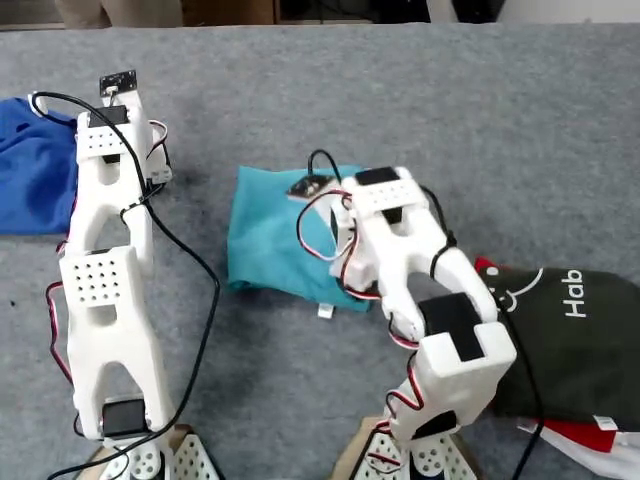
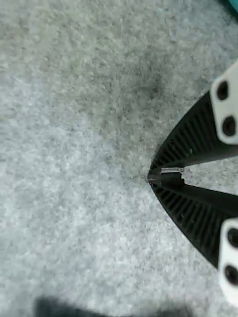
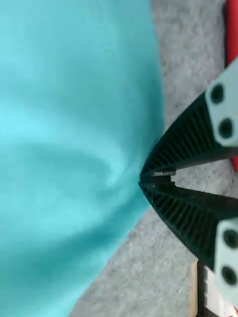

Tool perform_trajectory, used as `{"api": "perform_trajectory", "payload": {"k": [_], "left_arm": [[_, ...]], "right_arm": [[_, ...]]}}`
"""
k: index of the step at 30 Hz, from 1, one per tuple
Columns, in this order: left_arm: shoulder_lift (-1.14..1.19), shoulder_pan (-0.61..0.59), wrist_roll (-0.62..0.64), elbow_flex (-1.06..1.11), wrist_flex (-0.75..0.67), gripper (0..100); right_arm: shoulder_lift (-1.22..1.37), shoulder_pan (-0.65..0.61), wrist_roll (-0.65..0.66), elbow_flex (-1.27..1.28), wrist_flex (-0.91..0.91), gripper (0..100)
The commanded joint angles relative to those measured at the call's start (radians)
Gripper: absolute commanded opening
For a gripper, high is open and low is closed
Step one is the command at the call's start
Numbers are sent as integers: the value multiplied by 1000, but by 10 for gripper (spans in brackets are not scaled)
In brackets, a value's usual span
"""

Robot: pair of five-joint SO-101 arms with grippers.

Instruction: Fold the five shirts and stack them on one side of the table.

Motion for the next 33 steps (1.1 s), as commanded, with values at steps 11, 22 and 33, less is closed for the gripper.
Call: {"api": "perform_trajectory", "payload": {"k": [11, 22, 33], "left_arm": [[1, -5, 2, -40, -26, 20], [1, -5, 2, -40, -26, 20], [1, -3, 2, -40, -26, 20]], "right_arm": [[148, 73, 68, -845, 244, 80], [743, 153, 69, -1509, 417, 235], [851, 162, 86, -1573, 419, 101]]}}
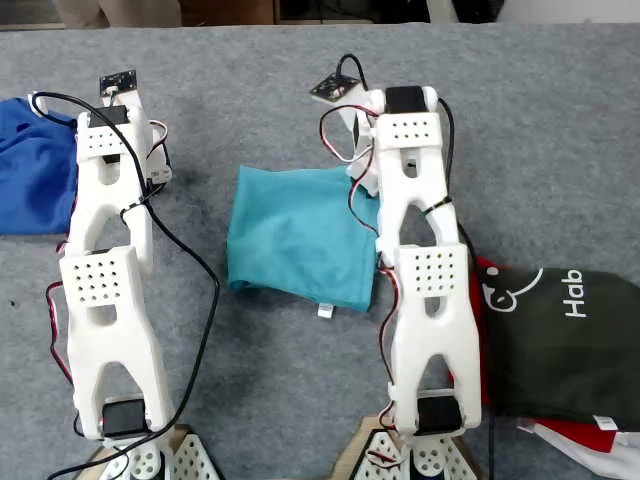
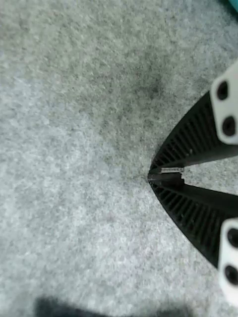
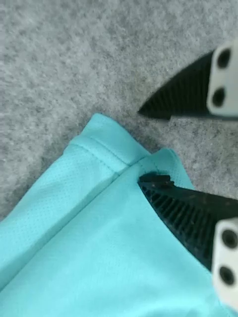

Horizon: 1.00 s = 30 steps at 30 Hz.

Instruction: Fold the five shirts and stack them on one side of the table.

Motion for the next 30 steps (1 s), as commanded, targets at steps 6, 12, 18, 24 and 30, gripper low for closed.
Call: {"api": "perform_trajectory", "payload": {"k": [6, 12, 18, 24, 30], "left_arm": [[1, -3, 2, -38, -26, 20], [1, -3, 2, -38, -28, 20], [1, -3, 2, -38, -28, 20], [1, -3, 2, -38, -28, 20], [1, -3, 2, -38, -28, 20]], "right_arm": [[-47, 21, 2, -24, 26, 99], [-206, 15, 11, 163, 23, 214], [-228, 21, 43, 246, 11, 202], [-133, 13, 44, 232, -49, 203], [-71, 22, 43, 148, -17, 173]]}}
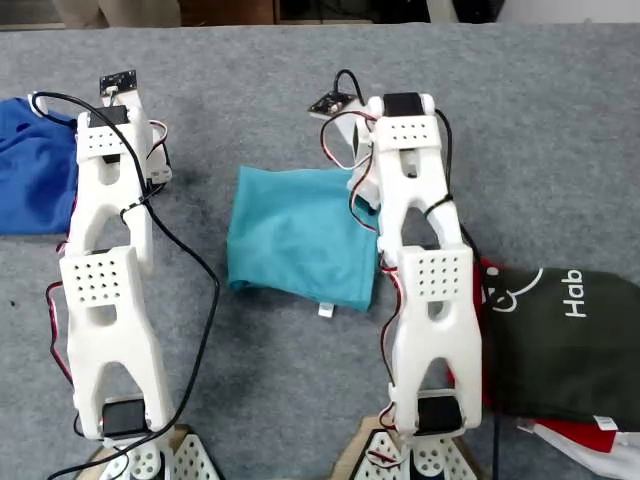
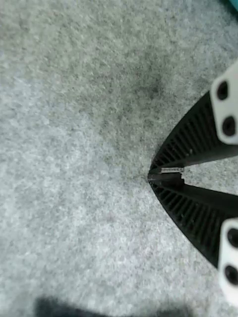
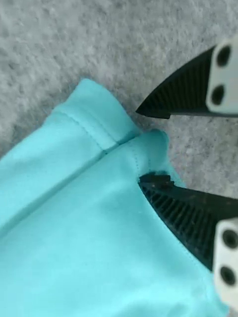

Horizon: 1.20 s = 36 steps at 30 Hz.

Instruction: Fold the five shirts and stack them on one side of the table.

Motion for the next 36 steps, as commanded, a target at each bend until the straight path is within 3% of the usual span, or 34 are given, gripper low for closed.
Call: {"api": "perform_trajectory", "payload": {"k": [1, 6, 16, 24, 36], "left_arm": [[1, -3, 2, -38, -28, 20], [1, -3, 2, -38, -28, 20], [1, -3, 2, -38, -28, 20], [1, -3, 2, -38, -28, 20], [1, -3, 2, -38, -28, 20]], "right_arm": [[5, 22, 8, -87, 31, 146], [7, 22, 8, -151, 41, 38], [-1, 15, 3, -166, 43, 27], [2, 13, 3, -344, 41, 5], [7, -38, 3, -352, -60, 9]]}}
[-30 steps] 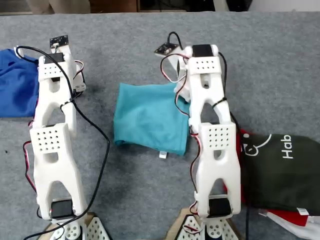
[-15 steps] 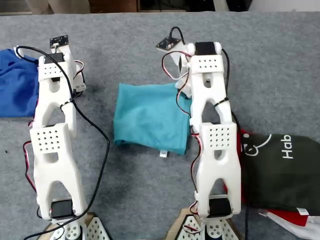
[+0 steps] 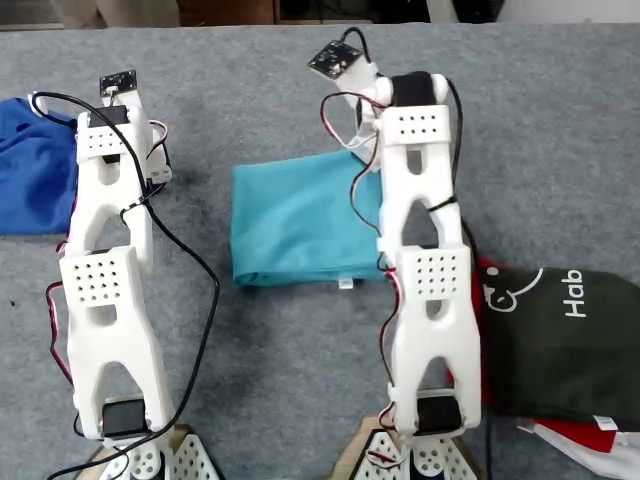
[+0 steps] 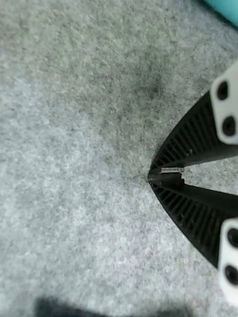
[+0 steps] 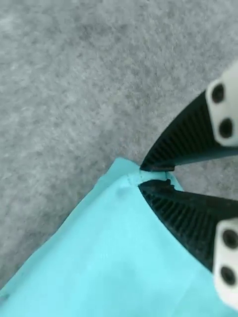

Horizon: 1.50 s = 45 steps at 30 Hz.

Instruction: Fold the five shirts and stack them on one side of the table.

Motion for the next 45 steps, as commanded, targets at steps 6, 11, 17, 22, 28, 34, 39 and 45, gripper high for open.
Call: {"api": "perform_trajectory", "payload": {"k": [6, 11, 17, 22, 28, 34, 39, 45], "left_arm": [[1, -3, 2, -38, -28, 20], [1, -3, 5, -40, -28, 23], [-2, -3, 2, -40, -26, 25], [-8, 2, 3, -101, 52, 25], [-4, 87, 3, -269, 278, 25], [-10, 212, 3, -333, 390, 25], [-88, 290, 3, -284, 388, 25], [-74, 362, 6, -256, 295, 24]], "right_arm": [[-8, -16, 2, -53, 15, 112], [-19, 2, -68, -114, 95, 272], [-211, 16, -91, -35, 101, 238], [-618, 19, -91, 403, 100, 186], [-1066, 21, -91, 952, 92, 49], [-1351, 21, -89, 1342, 92, 7], [-1454, 15, -92, 1596, -55, 6], [-1434, -8, -281, 1767, -354, 5]]}}
